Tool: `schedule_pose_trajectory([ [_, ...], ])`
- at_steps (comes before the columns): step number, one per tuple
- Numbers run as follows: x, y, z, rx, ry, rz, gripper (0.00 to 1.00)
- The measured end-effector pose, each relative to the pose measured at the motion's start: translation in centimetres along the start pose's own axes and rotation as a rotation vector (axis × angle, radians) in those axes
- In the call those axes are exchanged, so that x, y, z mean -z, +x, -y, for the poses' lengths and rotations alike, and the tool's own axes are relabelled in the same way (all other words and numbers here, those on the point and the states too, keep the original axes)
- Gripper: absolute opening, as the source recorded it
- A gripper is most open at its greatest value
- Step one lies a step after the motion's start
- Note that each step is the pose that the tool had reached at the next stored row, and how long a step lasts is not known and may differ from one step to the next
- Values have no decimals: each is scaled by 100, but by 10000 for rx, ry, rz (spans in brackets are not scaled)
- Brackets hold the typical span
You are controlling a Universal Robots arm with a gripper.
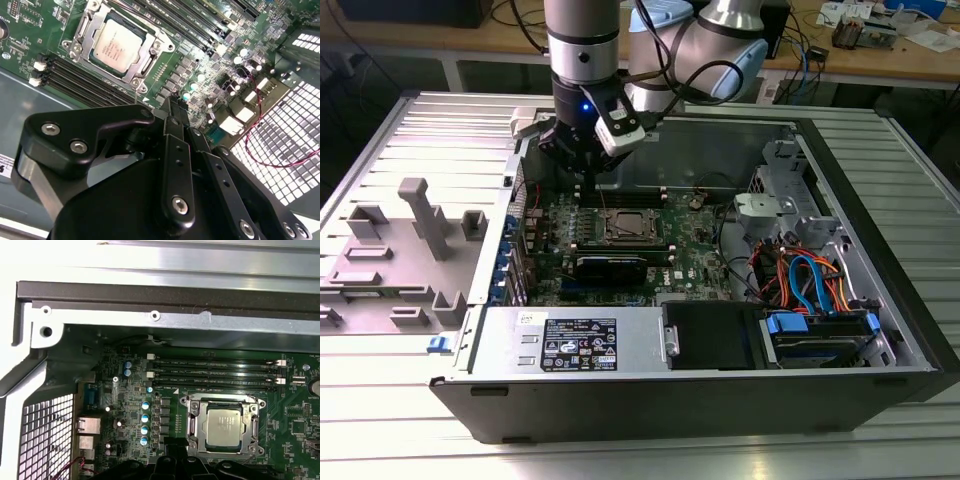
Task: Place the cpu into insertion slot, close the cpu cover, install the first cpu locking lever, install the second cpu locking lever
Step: 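Install the first cpu locking lever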
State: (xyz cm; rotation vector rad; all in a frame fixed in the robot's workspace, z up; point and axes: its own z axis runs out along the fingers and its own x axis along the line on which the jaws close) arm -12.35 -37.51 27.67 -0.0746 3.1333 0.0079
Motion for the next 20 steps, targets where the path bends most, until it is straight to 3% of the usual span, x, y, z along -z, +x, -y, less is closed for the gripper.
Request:
schedule_pose_trajectory([
  [20,-2,48,-62,1,0,0,11],
])
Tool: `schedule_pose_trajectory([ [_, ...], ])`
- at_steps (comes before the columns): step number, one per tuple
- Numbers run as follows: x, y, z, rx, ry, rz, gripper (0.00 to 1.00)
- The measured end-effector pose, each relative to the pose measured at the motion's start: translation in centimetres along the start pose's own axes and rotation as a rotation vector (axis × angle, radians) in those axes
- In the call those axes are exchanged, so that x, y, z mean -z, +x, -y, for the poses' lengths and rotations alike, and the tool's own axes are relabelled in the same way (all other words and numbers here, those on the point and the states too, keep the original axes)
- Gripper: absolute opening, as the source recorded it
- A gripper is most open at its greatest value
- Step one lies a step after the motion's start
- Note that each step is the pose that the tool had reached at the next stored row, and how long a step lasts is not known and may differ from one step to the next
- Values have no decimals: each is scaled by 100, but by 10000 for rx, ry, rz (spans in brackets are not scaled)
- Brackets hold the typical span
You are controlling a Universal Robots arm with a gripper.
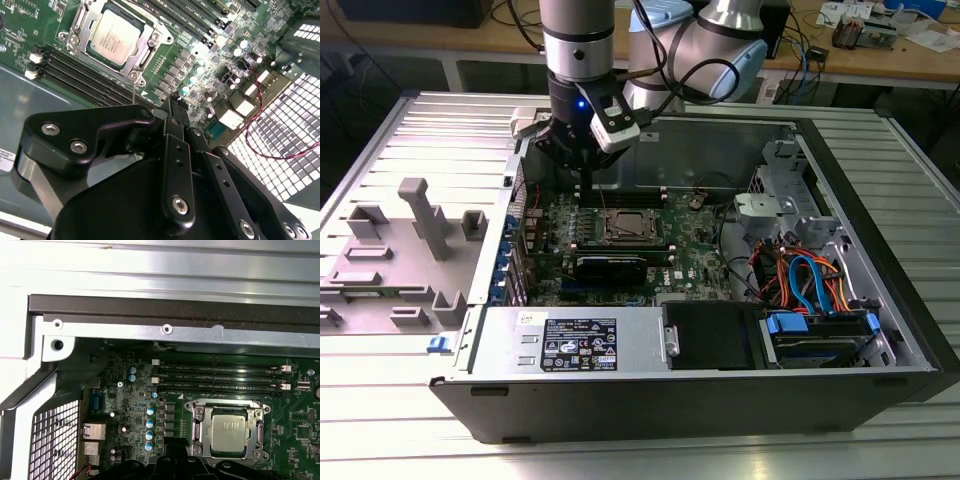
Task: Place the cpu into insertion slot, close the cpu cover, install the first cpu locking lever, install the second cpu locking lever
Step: 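Install the first cpu locking lever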
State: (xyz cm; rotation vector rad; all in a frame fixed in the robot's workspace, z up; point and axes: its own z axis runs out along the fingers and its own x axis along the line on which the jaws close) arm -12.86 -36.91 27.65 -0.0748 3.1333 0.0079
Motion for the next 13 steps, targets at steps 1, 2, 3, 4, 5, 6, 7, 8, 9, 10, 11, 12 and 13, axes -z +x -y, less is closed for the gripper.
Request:
schedule_pose_trajectory([
  [1,0,0,-1,0,0,0,11],
  [2,0,0,-5,-2,-1,0,11],
  [3,-1,2,-21,-2,0,1,11],
  [4,-1,4,-36,-3,0,1,11],
  [5,-2,4,-54,-4,0,1,11],
  [6,-6,5,-84,-4,1,0,11],
  [7,-10,5,-95,-5,0,2,11],
  [8,-17,4,-103,-4,-1,10,11],
  [9,-29,4,-109,-4,-1,25,11],
  [10,-40,4,-112,-3,1,32,11],
  [11,-55,3,-120,-3,2,42,11],
  [12,-70,3,-137,-4,2,53,11],
  [13,-77,2,-148,-3,2,58,11],
])
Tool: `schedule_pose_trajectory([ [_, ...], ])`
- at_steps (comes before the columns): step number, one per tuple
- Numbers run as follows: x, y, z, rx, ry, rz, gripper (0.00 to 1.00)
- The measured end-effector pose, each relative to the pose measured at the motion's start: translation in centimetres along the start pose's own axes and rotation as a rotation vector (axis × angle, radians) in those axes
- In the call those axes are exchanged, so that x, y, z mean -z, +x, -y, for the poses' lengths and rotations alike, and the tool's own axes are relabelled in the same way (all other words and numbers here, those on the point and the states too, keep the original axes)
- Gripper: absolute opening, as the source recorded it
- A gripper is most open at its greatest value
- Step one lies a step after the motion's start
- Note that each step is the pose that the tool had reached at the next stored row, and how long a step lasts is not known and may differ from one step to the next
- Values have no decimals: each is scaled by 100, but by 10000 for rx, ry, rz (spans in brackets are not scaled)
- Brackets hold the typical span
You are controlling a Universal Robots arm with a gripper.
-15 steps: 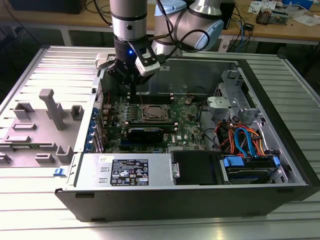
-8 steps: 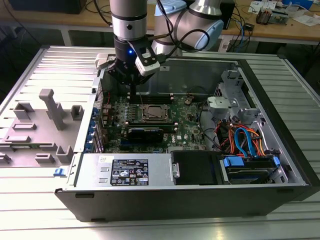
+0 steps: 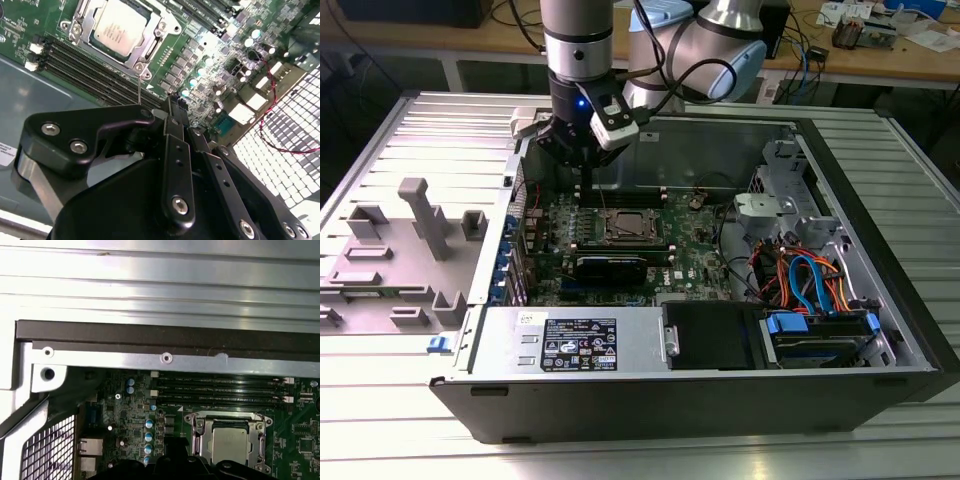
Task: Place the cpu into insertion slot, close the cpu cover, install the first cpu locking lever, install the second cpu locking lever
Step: 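Install the first cpu locking lever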
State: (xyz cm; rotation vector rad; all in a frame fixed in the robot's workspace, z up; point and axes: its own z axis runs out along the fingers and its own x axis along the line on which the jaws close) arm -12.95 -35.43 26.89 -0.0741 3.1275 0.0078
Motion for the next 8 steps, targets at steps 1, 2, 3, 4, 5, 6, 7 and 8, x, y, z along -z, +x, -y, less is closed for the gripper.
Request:
schedule_pose_trajectory([
  [1,-6,0,-14,0,1,5,11],
  [2,-17,-1,-41,0,1,18,11],
  [3,-23,-2,-62,-1,1,23,11],
  [4,-28,-3,-85,0,2,28,11],
  [5,-32,-4,-109,-2,3,31,11],
  [6,-37,-5,-122,0,2,34,11],
  [7,-44,-9,-126,1,1,35,11],
  [8,-46,-15,-127,2,1,35,11],
])
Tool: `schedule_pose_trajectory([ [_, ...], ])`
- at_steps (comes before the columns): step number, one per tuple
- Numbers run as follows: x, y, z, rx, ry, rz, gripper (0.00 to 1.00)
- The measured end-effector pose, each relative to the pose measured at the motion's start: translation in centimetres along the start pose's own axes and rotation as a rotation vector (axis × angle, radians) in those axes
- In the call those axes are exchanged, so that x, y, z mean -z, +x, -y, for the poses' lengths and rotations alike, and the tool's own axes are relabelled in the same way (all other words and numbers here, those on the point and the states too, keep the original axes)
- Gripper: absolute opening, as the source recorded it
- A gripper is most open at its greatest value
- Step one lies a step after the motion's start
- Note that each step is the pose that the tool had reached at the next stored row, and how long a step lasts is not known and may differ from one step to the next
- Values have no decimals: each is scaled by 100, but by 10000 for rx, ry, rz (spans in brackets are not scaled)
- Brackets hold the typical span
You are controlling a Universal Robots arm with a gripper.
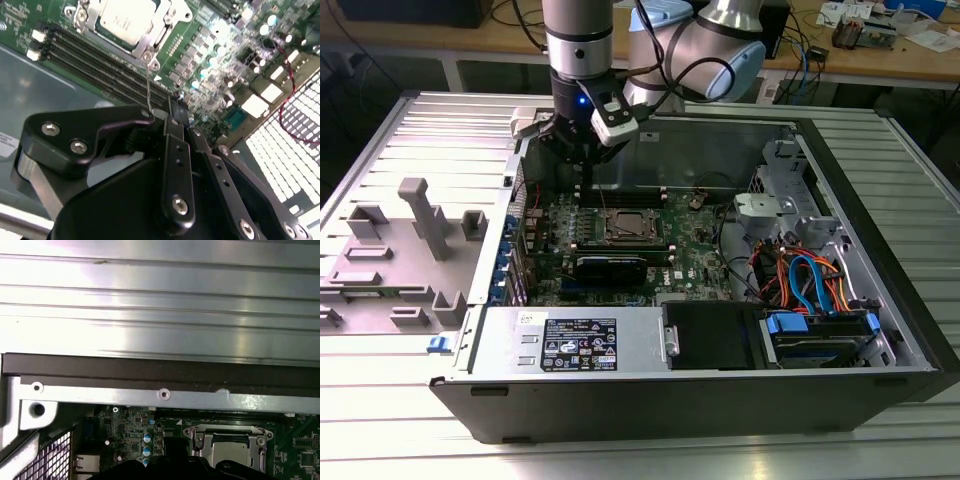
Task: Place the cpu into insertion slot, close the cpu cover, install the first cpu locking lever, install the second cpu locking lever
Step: 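Install the first cpu locking lever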
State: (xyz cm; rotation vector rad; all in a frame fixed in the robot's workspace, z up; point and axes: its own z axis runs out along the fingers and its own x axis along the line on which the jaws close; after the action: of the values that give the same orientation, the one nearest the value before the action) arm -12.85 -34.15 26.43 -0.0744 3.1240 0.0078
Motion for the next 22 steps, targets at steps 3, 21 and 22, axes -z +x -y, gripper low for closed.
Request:
schedule_pose_trajectory([
  [3,-4,-66,2,-4,2,-2,11],
  [21,-32,-403,9,-2,2,-1,11],
  [22,-34,-403,9,-3,1,-1,11],
])
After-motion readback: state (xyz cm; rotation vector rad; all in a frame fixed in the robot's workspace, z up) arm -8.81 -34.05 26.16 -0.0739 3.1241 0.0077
